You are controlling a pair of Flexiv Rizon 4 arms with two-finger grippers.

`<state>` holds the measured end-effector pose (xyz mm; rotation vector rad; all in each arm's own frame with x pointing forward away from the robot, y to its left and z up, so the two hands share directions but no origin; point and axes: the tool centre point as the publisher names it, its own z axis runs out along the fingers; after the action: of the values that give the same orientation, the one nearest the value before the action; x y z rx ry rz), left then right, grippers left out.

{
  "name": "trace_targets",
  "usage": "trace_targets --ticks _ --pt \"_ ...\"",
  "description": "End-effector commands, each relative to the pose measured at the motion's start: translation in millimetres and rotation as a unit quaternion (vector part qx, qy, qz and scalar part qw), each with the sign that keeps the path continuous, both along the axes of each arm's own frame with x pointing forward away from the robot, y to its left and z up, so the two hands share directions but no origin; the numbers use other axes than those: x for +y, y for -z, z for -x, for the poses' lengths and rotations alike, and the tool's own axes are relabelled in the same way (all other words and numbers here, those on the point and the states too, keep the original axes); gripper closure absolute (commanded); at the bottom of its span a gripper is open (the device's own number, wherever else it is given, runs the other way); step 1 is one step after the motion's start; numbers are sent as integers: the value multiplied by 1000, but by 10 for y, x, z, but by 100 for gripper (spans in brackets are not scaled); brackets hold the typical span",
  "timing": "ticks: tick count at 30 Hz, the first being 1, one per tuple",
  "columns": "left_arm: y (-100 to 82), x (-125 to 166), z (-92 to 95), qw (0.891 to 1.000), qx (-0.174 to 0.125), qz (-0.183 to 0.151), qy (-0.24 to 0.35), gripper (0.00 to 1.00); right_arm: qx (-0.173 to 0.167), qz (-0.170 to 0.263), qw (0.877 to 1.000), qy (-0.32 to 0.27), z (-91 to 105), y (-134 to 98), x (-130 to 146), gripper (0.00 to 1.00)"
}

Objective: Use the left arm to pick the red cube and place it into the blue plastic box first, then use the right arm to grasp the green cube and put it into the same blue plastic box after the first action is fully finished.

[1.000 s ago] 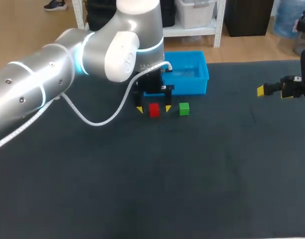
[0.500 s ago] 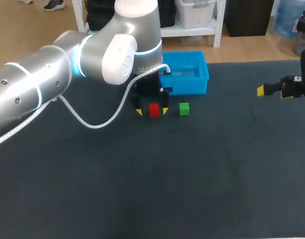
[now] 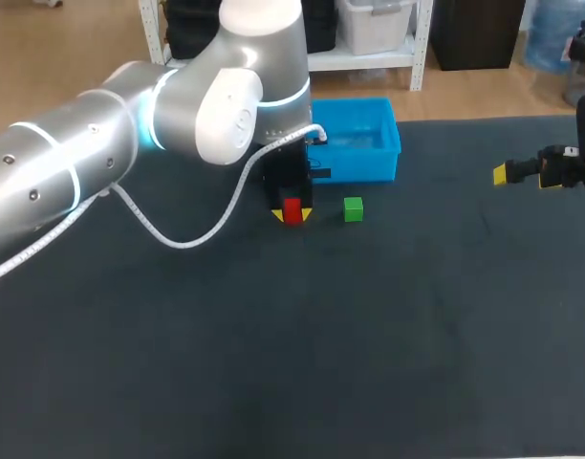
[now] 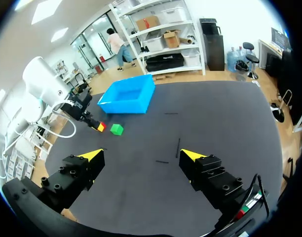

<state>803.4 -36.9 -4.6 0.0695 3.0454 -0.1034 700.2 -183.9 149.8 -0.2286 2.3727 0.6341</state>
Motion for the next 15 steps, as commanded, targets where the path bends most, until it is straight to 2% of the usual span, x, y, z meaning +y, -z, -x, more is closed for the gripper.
trace_targets --ticks 1,6,13,15 --pt "14 4 3 1000 -2 2 3 100 0 0 1000 -1 0 1 -5 0" --pt "-72 -17 20 1000 -10 1 15 100 0 0 1000 -1 0 1 -5 0" --pt "-410 -58 54 999 -5 6 46 100 0 0 1000 -1 0 1 -5 0" --pt "-544 -60 61 999 -13 11 51 100 0 0 1000 -1 0 1 -5 0"
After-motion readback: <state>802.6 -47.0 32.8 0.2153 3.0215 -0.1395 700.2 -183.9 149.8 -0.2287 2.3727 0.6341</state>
